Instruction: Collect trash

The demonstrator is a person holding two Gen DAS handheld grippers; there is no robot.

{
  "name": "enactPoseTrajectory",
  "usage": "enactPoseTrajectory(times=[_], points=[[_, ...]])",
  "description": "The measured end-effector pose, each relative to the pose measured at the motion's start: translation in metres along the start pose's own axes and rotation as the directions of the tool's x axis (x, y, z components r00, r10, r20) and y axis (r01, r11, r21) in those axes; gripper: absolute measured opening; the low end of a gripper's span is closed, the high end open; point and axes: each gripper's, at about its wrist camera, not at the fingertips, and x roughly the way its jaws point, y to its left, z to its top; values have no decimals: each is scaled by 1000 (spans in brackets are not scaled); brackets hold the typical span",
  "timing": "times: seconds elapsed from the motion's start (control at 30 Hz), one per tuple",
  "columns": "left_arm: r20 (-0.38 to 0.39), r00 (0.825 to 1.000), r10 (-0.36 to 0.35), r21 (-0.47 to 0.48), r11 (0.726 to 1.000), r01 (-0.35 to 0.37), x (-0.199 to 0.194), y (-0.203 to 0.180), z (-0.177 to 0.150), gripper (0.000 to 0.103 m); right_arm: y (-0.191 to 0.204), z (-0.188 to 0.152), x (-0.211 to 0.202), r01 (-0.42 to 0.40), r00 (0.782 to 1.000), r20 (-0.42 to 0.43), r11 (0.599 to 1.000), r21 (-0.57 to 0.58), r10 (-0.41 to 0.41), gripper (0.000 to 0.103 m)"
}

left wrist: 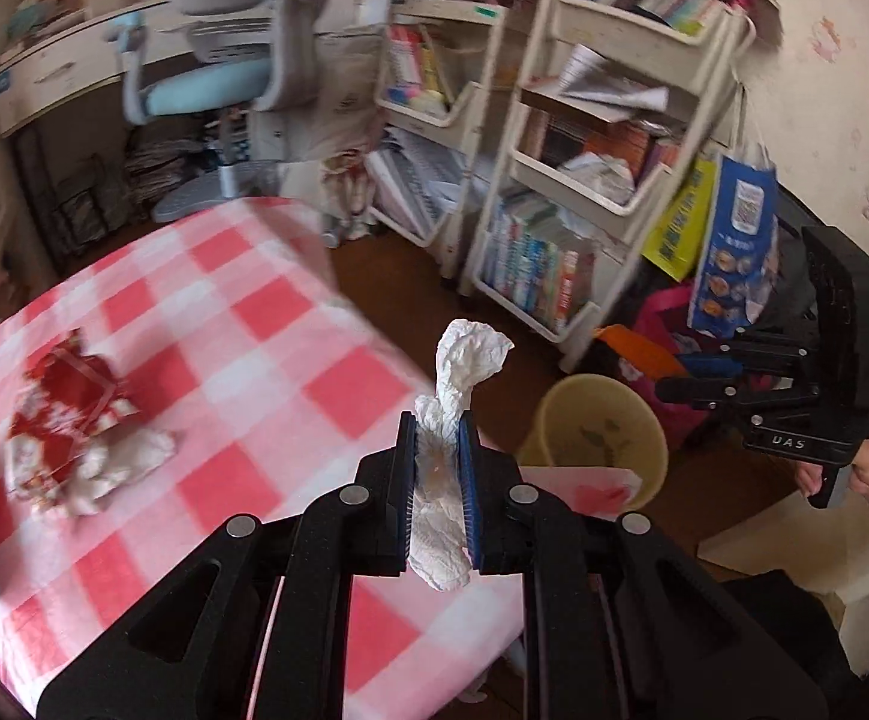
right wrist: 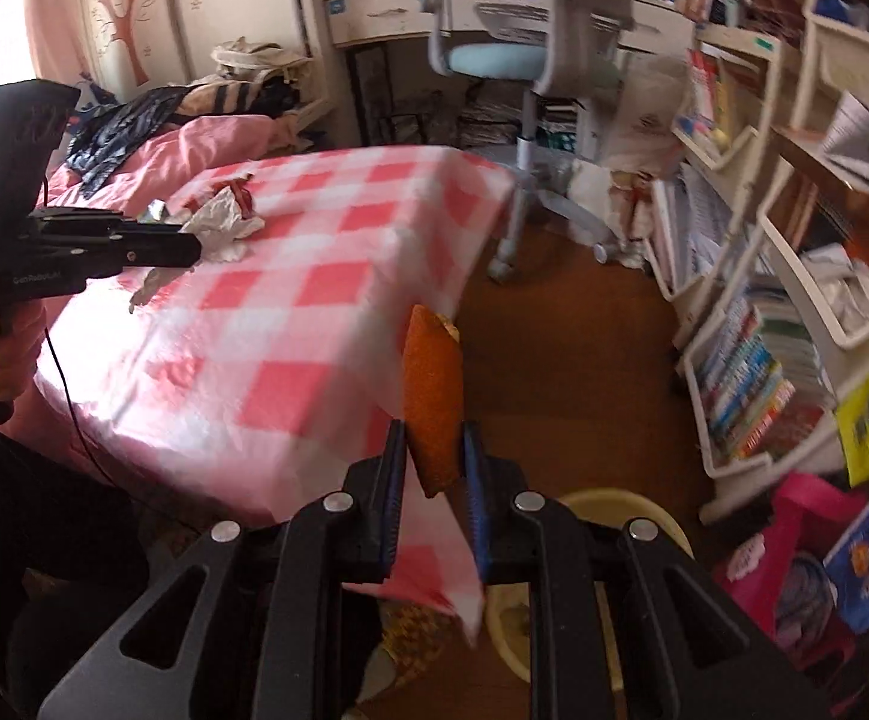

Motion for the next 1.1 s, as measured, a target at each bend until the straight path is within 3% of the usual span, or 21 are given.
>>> enactPoseTrajectory(times=[0.13,0.27,0.37,0.5,0.57,0.63,0.73,0.8,0.9,1.0,1.1], points=[[-111,991,-81,129,987,95,73,-84,19,13,-49,-47,9,56,997,-56,994,95,-51,19],[-236,966,-108,259,951,170,143,-153,26,17,-81,-79,34,109,988,-131,978,179,-87,22],[-299,952,-60,293,944,152,180,-177,25,37,-106,-100,40,161,980,-158,949,271,-121,51],[-250,968,-37,281,954,108,171,-176,27,52,-116,-106,27,187,981,-119,925,330,-156,52],[-181,983,10,261,964,38,149,-163,26,59,-109,-90,20,169,986,-69,930,327,-155,53],[-112,992,50,213,977,-26,114,-138,25,63,-96,-72,12,154,987,-5,940,306,-160,62],[6,990,139,118,983,-139,59,-89,24,75,-60,-26,3,116,984,103,965,236,-143,68],[70,973,222,38,974,-225,19,-52,19,82,-29,8,2,86,979,168,980,179,-116,73],[109,926,362,-97,931,-353,-36,6,6,87,27,63,3,44,961,267,994,102,-70,87],[100,868,487,-234,859,-455,-75,65,-14,88,70,97,11,-19,948,319,997,77,-7,93],[70,826,559,-379,781,-497,-103,121,-41,88,110,115,33,-97,940,335,992,84,64,94]])
